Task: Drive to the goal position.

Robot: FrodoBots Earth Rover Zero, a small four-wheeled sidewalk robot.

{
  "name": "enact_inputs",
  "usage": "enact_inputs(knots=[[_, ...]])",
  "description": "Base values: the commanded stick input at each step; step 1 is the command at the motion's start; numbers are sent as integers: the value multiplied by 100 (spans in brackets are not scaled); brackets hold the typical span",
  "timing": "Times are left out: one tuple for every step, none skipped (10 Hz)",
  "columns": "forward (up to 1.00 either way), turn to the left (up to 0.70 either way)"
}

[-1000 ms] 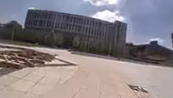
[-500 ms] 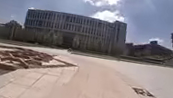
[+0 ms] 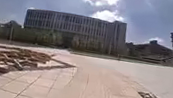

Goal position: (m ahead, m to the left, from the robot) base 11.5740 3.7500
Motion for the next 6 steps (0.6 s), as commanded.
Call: enact_inputs(knots=[[50,0],[50,0],[50,0],[50,0],[50,0],[50,0]])
